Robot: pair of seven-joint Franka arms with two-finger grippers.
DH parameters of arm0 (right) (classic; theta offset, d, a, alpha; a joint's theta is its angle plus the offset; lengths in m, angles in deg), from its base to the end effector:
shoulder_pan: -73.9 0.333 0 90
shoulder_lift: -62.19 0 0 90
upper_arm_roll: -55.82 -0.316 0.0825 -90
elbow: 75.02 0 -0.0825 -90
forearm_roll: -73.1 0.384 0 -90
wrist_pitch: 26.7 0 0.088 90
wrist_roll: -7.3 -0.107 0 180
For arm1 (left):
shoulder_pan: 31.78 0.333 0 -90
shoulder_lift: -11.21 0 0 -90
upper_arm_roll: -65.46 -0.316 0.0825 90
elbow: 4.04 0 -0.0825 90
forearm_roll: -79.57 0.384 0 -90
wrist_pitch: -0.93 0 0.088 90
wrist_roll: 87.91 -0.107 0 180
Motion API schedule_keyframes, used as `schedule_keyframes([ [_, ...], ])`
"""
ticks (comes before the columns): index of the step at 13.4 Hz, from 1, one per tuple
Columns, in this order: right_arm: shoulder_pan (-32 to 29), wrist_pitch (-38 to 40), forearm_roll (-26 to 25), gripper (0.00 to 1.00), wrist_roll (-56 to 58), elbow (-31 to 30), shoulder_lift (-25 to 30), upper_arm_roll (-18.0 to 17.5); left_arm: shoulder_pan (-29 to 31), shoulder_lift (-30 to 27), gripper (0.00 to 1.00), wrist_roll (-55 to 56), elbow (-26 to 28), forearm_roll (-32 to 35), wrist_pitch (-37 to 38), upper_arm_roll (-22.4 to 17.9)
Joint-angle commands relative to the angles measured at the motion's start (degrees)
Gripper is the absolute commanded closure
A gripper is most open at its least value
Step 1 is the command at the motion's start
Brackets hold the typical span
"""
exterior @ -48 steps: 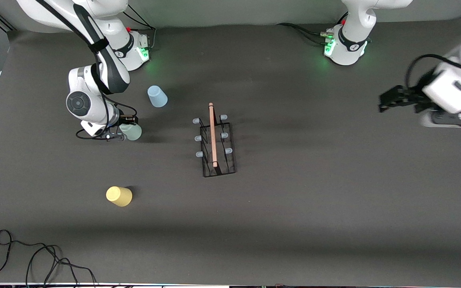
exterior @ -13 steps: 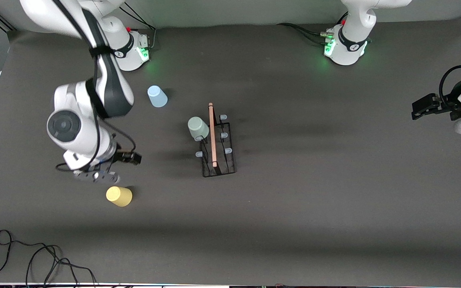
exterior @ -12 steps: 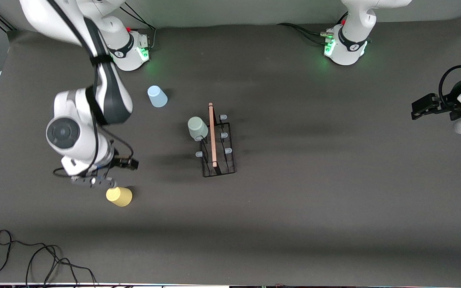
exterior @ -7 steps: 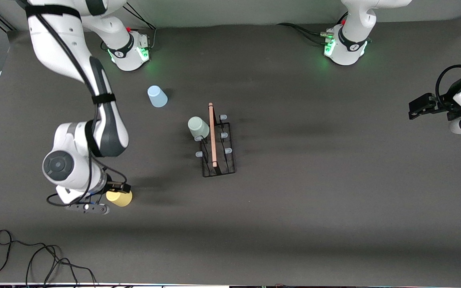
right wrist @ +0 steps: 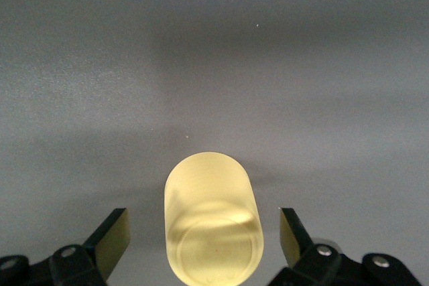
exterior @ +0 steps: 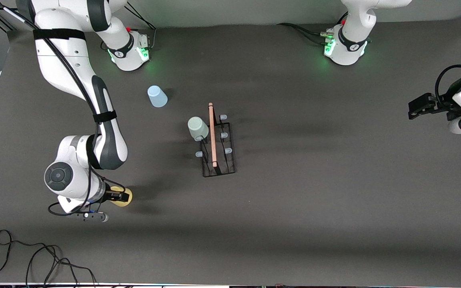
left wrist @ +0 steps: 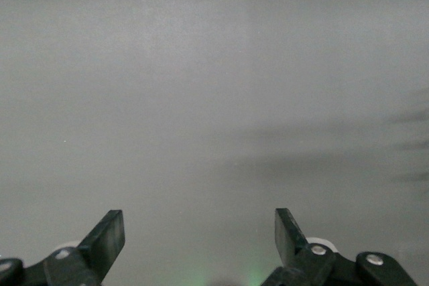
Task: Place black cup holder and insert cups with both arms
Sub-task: 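Move the right gripper to the yellow cup and grasp it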
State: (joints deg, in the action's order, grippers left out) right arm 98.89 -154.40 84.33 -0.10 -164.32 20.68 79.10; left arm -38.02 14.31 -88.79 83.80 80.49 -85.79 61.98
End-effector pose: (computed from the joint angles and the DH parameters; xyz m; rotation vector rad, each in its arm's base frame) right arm 0.6993 0.0700 0.2461 3.0265 -0.1911 0.0268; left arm 0.5640 -0.0263 0.6072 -3.1174 0.0985 0.1142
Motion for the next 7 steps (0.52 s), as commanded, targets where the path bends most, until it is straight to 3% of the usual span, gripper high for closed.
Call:
schedule_keyframes([
  [1,0.3,-0.6,1.9,0.14,1.6,0.2,-1.2,0.2,-0.5,-0.2,0.00,-0.7,-0.4,1.0,-0.1,-0.1],
  [4,0.3,1.5,1.9,0.72,1.5,0.3,0.0,0.2,-0.5,-0.2,0.00,-0.7,-0.4,1.0,0.0,-0.1],
  [5,0.7,4.4,1.8,0.81,1.5,0.7,1.8,0.3,-0.5,-0.2,0.00,-0.7,-0.4,0.9,0.0,-0.1],
  [7,1.0,12.2,1.8,0.83,0.8,1.9,6.2,0.2,-0.5,-0.2,0.00,-0.7,-0.7,1.0,0.2,-0.2],
])
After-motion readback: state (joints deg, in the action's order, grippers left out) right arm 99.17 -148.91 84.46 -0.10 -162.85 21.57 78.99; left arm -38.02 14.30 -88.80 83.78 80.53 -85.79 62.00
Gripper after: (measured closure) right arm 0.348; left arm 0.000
